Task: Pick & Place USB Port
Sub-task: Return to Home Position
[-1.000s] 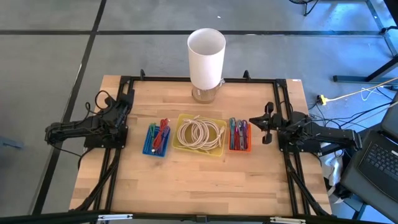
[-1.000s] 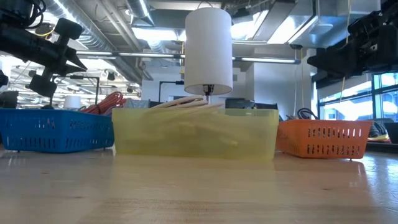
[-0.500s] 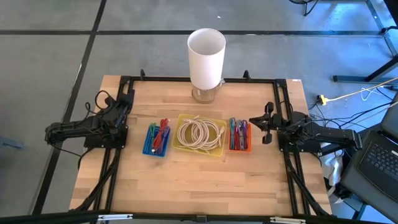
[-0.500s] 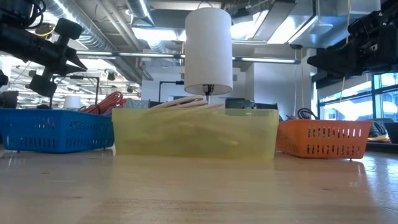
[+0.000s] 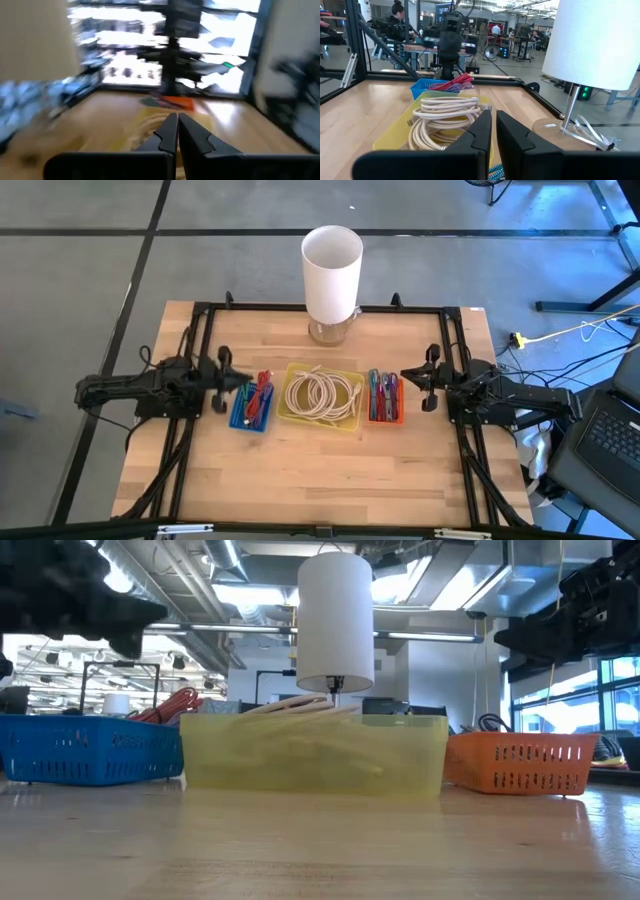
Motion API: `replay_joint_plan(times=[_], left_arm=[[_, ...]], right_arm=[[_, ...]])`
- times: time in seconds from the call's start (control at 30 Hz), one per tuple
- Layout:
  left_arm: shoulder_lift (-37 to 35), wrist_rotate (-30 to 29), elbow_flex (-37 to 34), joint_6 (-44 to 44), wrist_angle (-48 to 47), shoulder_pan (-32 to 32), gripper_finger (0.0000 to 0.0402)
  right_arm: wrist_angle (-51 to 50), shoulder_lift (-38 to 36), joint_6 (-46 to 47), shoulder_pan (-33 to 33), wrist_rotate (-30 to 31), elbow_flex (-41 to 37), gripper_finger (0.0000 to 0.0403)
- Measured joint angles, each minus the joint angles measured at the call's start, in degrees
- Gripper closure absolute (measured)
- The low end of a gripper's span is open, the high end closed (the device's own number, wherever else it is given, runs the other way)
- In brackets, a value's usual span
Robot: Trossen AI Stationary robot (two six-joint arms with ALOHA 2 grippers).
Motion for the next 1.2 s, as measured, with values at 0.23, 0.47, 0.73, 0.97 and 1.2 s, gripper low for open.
replay_joint_plan(times=[0.23, 0.47, 0.73, 0.97, 1.2], left_arm=[[-0.02, 8.31, -0.48, 13.03, 1.39, -0.5, 0.0396], [-0.03, 2.9, -0.48, 13.15, 0.17, -0.49, 0.0396], [0.17, 2.89, -0.48, 12.76, -0.45, -0.49, 0.0396], [0.17, 2.89, -0.48, 12.69, -0.45, -0.49, 0.0396], [0.17, 2.85, -0.48, 12.68, -0.46, -0.49, 0.0396]], right_arm=[[0.01, 0.0, -0.02, 0.0, 0.0, 0.0, 0.0372], [0.0, 0.0, -0.02, 0.0, 0.0, 0.0, 0.0372], [0.0, 0.0, -0.02, 0.0, 0.0, 0.0, 0.0372], [0.0, 0.0, -0.02, 0.0, 0.0, 0.0, 0.0372], [0.0, 0.0, -0.02, 0.0, 0.0, 0.0, 0.0372]])
